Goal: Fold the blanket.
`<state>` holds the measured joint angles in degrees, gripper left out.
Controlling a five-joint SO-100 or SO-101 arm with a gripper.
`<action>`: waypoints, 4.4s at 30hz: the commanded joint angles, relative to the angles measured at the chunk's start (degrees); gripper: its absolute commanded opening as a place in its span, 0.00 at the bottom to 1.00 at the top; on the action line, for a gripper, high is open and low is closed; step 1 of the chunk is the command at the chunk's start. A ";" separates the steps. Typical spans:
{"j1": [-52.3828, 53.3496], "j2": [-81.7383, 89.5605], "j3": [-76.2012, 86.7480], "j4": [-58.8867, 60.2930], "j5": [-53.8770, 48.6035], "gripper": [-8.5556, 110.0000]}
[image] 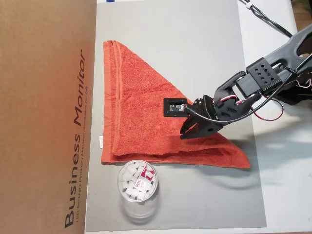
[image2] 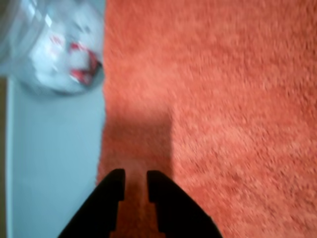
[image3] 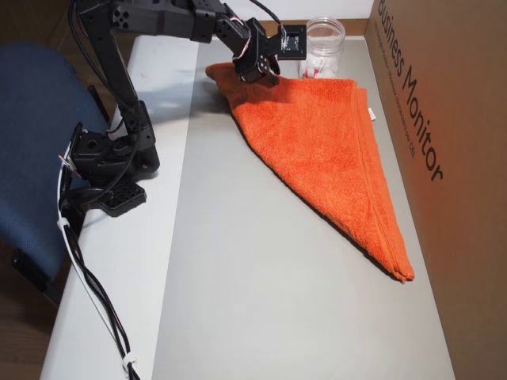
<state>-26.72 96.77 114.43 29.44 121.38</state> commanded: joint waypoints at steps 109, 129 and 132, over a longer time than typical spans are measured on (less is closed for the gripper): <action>-19.34 -4.48 -11.25 30.06 7.03 0.07; -22.59 12.66 -1.76 39.20 34.28 0.19; -23.99 12.83 -0.97 39.20 39.90 0.23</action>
<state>-50.19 107.31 113.55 69.08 157.76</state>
